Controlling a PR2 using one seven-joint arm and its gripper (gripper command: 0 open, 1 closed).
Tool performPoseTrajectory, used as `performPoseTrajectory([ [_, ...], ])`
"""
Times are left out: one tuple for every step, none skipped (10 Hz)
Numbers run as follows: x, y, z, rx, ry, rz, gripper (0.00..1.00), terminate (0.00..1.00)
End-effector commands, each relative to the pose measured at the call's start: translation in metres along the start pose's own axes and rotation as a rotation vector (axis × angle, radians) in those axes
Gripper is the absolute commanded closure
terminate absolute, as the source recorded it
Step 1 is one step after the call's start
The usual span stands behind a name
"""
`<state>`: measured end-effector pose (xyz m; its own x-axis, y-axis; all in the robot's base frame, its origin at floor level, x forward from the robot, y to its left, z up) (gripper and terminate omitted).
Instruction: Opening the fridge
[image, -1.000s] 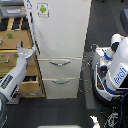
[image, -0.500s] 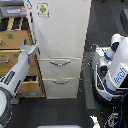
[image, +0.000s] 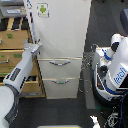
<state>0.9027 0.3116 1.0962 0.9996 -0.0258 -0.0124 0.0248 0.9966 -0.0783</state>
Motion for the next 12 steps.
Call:
performPoseTrajectory([
  [0.019,-0.007,-0.016,-0.007,0.006,-0.027,0.00,0.00],
  [0.026,-0.006,-0.018,-0.008,-0.003,-0.029,0.00,0.00],
  [0.031,-0.005,-0.018,-0.006,-0.006,-0.030,0.00,0.00],
  [0.035,-0.005,-0.019,-0.010,-0.008,-0.030,0.00,0.00],
  [0.039,-0.008,-0.025,-0.014,-0.002,-0.045,0.00,0.00],
  [0.039,-0.008,-0.026,-0.042,0.006,-0.050,0.00,0.00],
  [0.040,-0.005,-0.027,-0.098,0.015,-0.048,0.00,0.00],
  [0.043,-0.006,-0.029,-0.117,0.020,-0.045,1.00,0.00],
  [0.044,-0.010,-0.030,-0.125,0.024,-0.048,1.00,0.00],
  [0.045,-0.012,-0.032,-0.124,0.026,-0.050,1.00,0.00],
  [0.046,-0.013,-0.034,-0.123,0.026,-0.051,1.00,0.00],
  [0.045,-0.015,-0.033,-0.130,0.024,-0.051,1.00,0.00],
])
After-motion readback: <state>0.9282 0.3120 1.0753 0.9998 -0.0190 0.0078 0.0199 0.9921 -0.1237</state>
